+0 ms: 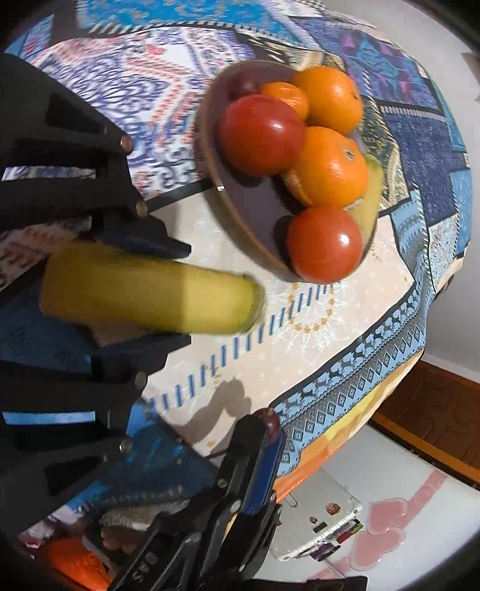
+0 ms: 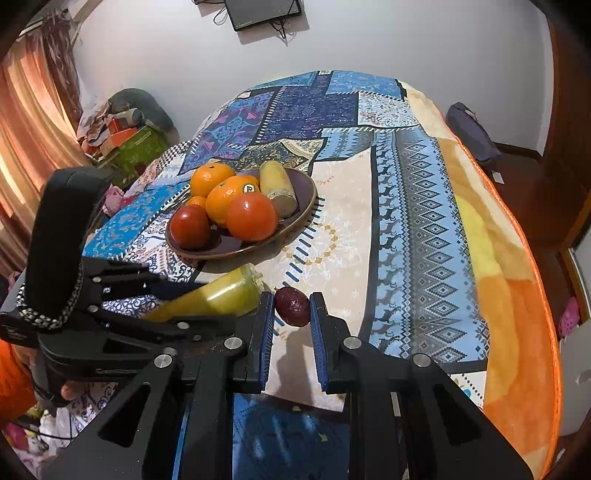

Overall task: Organize fruits
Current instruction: 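Lift the squash with the left tool toward the plate while the right tool carries the date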

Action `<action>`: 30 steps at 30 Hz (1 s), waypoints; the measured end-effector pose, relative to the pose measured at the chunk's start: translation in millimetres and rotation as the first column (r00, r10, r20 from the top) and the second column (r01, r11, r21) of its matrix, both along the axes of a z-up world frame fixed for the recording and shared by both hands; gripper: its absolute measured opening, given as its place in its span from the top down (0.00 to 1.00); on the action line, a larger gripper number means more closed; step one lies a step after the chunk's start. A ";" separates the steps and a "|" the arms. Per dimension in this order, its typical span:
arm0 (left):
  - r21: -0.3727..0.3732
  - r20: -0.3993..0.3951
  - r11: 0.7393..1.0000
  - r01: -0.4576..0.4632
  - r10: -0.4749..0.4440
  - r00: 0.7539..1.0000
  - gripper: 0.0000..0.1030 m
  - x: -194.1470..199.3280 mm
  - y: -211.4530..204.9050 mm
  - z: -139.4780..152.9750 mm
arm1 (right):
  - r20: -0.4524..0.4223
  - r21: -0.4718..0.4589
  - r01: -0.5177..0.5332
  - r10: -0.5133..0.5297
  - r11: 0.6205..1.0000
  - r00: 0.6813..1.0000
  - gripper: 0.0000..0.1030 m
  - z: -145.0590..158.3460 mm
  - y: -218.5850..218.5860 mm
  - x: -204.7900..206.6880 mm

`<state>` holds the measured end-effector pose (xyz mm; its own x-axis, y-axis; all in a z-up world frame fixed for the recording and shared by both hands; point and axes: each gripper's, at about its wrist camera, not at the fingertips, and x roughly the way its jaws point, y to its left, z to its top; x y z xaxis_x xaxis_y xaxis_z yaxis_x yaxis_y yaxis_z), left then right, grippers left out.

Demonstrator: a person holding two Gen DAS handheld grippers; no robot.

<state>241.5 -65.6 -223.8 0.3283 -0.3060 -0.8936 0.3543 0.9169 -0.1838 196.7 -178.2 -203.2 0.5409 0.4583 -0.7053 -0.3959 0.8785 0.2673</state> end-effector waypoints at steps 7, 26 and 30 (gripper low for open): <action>0.030 0.002 0.999 -0.037 0.037 0.999 0.64 -12.2 -2.9 -2.2 | -0.001 0.003 -0.015 0.015 1.000 1.000 0.83 -0.1 3.4 -6.5; 0.013 0.088 0.995 -0.102 0.100 0.991 0.68 -37.4 22.1 21.7 | 0.015 0.015 -0.017 0.017 1.000 1.000 0.83 9.6 10.3 -5.5; 0.008 0.103 0.994 -0.108 0.106 0.989 0.68 -39.1 33.3 32.6 | 0.025 0.016 -0.027 0.027 0.999 0.999 0.83 11.9 17.5 -2.2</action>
